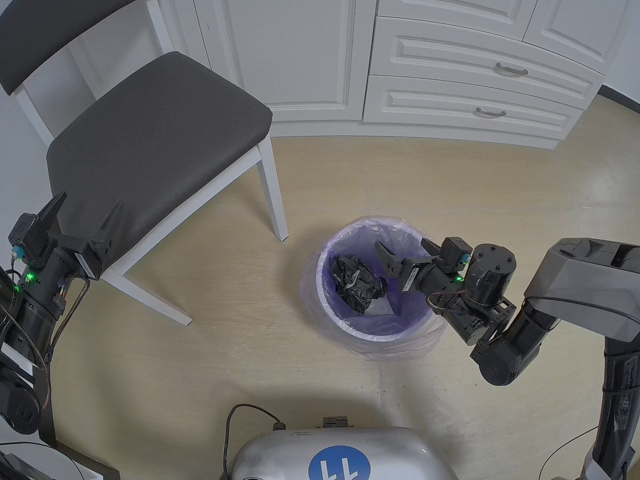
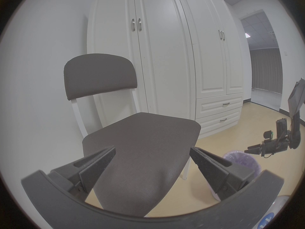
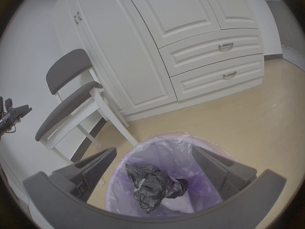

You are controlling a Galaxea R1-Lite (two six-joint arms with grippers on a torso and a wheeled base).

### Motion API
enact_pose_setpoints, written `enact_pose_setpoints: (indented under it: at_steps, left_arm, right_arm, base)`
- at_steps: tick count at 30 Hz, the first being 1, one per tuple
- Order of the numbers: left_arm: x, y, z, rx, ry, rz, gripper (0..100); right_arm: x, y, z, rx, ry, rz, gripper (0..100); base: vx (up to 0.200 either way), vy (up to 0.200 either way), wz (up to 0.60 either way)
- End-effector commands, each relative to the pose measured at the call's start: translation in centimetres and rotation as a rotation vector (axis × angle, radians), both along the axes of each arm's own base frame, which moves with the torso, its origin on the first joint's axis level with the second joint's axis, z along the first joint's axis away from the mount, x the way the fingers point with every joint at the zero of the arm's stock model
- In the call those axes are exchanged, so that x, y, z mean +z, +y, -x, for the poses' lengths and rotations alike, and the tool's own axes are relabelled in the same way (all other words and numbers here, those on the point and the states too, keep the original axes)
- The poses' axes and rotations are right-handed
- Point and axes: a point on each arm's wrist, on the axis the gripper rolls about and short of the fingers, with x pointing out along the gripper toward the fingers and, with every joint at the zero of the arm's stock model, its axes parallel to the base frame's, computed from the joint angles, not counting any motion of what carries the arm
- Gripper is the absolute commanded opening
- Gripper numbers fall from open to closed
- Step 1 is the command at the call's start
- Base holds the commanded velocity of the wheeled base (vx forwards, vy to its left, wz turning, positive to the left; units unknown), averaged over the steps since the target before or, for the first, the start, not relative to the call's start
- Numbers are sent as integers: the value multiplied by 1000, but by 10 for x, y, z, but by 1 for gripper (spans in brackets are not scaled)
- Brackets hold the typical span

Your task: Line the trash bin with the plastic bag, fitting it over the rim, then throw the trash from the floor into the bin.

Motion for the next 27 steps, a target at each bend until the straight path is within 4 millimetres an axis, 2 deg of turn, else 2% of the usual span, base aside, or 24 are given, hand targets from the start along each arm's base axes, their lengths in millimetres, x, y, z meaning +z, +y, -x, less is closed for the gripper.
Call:
enact_pose_setpoints:
  at_steps: [1,2,4,8,16,23,27]
  left_arm:
    - [-1,0,0,-1,3,-2,100]
    - [-1,0,0,-1,3,-2,100]
    - [-1,-1,0,-2,3,-2,100]
    - [-1,-1,0,-4,4,-2,100]
    - [-3,-1,-1,-4,12,-3,100]
    - [-3,-1,0,-5,15,-3,100]
    - [-4,-1,-1,-5,16,-5,100]
  right_arm:
    - [21,-15,8,-29,-54,16,100]
    - [21,-15,8,-29,-54,16,100]
    - [24,-29,11,-70,-74,107,100]
    - [34,-47,17,-115,-98,173,100]
    - [51,-86,22,-201,25,261,100]
    - [48,-111,21,-245,98,340,100]
    - [45,-118,19,-253,108,350,100]
  base:
    - [0,0,0]
    - [0,0,0]
    - [0,0,0]
    - [0,0,0]
    - [0,0,0]
    - [0,0,0]
    - [0,0,0]
